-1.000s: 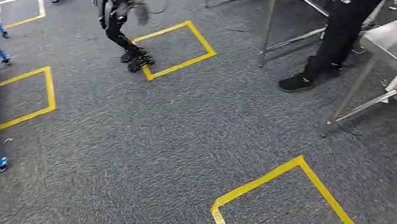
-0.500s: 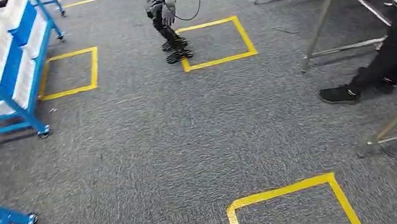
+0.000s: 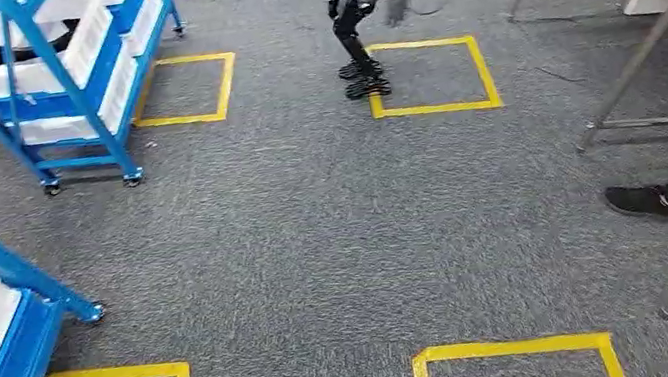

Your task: Take the parts from the cabinet and place them on the table.

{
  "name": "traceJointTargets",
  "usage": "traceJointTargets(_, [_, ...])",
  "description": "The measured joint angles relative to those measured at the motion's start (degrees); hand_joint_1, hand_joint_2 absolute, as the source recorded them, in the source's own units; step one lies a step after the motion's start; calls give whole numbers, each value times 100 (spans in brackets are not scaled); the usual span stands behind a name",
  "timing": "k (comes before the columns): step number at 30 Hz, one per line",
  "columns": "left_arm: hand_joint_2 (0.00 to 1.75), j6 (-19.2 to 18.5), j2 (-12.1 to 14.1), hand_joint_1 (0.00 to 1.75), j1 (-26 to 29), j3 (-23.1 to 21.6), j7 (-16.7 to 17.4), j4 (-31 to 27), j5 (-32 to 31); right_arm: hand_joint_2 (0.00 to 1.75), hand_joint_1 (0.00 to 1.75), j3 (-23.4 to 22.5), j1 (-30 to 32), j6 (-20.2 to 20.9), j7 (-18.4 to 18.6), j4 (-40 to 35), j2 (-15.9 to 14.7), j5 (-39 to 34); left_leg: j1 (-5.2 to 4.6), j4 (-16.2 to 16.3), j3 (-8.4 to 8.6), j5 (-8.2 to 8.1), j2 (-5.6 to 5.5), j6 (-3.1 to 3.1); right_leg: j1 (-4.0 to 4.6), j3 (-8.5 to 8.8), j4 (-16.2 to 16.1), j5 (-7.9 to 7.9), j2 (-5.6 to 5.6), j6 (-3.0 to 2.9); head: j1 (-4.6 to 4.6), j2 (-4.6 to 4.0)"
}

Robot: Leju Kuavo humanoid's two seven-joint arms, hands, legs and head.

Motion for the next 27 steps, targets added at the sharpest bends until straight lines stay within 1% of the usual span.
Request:
traceJointTargets(1, [0,0,2,0,3,0,0,0,-2,0,0,0,2,2,0,-2,0,0,-10,7,14,-5,-103,1,2,57,-210,234,13,-27,0,2])
traceJointTargets(2, [0,-2,4,0,5,2,0,0,-4,0,0,0,3,4,0,-2,0,0,-12,15,31,-10,-193,-1,8,208,-612,534,50,-63,0,2])
traceJointTargets(3, [0,-4,2,0,4,2,0,0,-4,0,0,0,2,9,0,-2,0,0,-11,18,45,-20,-282,-4,18,408,-1141,861,167,-105,0,2])
traceJointTargets(4, [0,-4,-2,0,3,2,0,0,-4,0,0,0,14,9,0,-2,-2,0,3,18,42,-23,-347,-8,43,533,-1558,1027,439,-146,0,0])
traceJointTargets(5, [0,-7,-18,0,-12,2,-2,0,-2,0,0,0,27,11,0,-2,-15,0,-14,39,7,-24,-412,-41,20,551,-1632,992,712,-181,-2,2])
traceJointTargets(6, [0,-7,-17,0,-16,2,0,0,-4,0,0,0,21,11,0,-2,-15,0,24,41,-33,-7,-479,-79,31,583,-1690,985,645,-173,7,2])
traceJointTargets(8, [0,-7,-15,0,16,2,-2,0,-2,0,0,0,-20,11,0,-2,-17,2,66,-8,-50,27,-634,-163,66,593,-1700,979,528,-196,2,2])
traceJointTargets(9, [0,-4,-13,0,31,4,-2,0,-2,0,0,0,-25,11,0,-2,-15,2,21,-40,-65,48,-730,-216,14,641,-1808,1018,425,-235,2,2])
traceJointTargets(10, [0,-4,-4,0,30,4,-2,0,-2,0,0,0,-22,11,0,-2,-11,2,16,54,-71,-21,-481,-207,-5,705,-1892,1056,299,-251,2,0])
traceJointTargets(11, [0,-4,-11,0,19,4,2,0,-2,0,0,0,-4,11,-2,-2,-11,2,-3,308,-191,-219,-114,-226,-1,747,-1954,1066,215,-303,-13,2])
traceJointTargets(12, [0,-6,-9,0,2,4,0,0,-2,0,0,0,14,11,-2,-2,-11,2,8,691,-379,-434,44,-251,14,756,-1962,1066,107,-309,-11,2])
traceJointTargets(13, [0,-7,-9,0,-10,4,0,0,0,0,0,0,28,22,0,-2,-11,2,27,1150,-609,-640,126,-283,26,761,-1956,1054,-8,-317,-11,0])
traceJointTargets(14, [0,-4,-9,0,-11,4,0,0,-2,0,0,0,30,20,0,-2,-11,2,43,1450,-764,-743,148,-311,28,763,-1949,1042,-101,-319,-11,2])
traceJointTargets(15, [0,-7,-9,0,-5,4,0,0,-2,0,0,0,31,20,0,-2,-11,2,65,1600,-841,-721,166,-341,27,765,-1941,1026,-199,-316,-13,0])
traceJointTargets(16, [0,-7,-7,0,11,7,2,0,0,0,0,0,26,20,0,-2,-11,2,92,1452,-770,-567,191,-367,20,767,-1926,1006,-285,-301,-13,0])
traceJointTargets(17, [0,-7,-4,0,29,9,4,0,0,0,0,0,20,20,0,-2,-11,2,114,1071,-572,-326,227,-393,10,771,-1896,978,-359,-280,-13,0])
traceJointTargets(18, [0,-7,-2,0,33,9,4,0,0,0,0,0,16,22,0,0,-11,2,126,578,-311,-83,293,-409,-4,781,-1860,942,-427,-251,-13,2])
traceJointTargets(19, [0,-7,-2,0,27,11,4,0,0,0,0,0,16,22,0,-2,-11,2,135,56,-44,67,481,-418,-9,798,-1813,892,-504,-209,-11,0])
traceJointTargets(20, [0,-9,-4,0,10,11,2,0,-2,0,0,0,18,20,0,-2,-13,2,65,65,-11,-10,563,-365,30,790,-1795,860,-549,-163,-13,0])
traceJointTargets(21, [0,-9,-4,0,10,13,2,0,-2,0,0,0,12,20,0,-2,-13,2,74,27,-30,19,495,-291,36,801,-1764,842,-593,-134,-7,2])
traceJointTargets(22, [0,-11,-2,0,17,15,2,0,0,0,0,2,-3,20,0,-2,-13,2,52,47,-45,14,448,-262,38,816,-1772,850,-618,-113,-9,0])
traceJointTargets(23, [0,-11,2,0,34,20,4,0,0,0,0,0,-26,20,0,-2,-11,2,27,53,-52,9,404,-218,23,834,-1791,860,-656,-77,-11,0])
traceJointTargets(24, [0,-11,11,0,39,28,4,0,0,0,0,2,-65,24,0,-2,-7,2,39,8,-37,28,351,-164,13,863,-1803,850,-701,-41,-11,2])
traceJointTargets(25, [0,-11,11,0,28,31,4,0,0,0,0,4,-66,28,0,-2,-4,9,69,-45,13,59,294,-120,-3,874,-1813,810,-696,-3,-13,2])
traceJointTargets(26, [0,-11,11,0,32,33,4,0,0,0,0,4,-55,28,0,-2,-4,11,83,-81,32,78,261,-86,-42,823,-1616,650,-330,16,-7,0])
traceJointTargets(27, [0,-13,11,0,23,35,4,0,2,0,0,4,-49,31,2,-2,-4,13,84,-80,13,88,206,-64,-40,616,-1201,397,-113,15,-7,2])
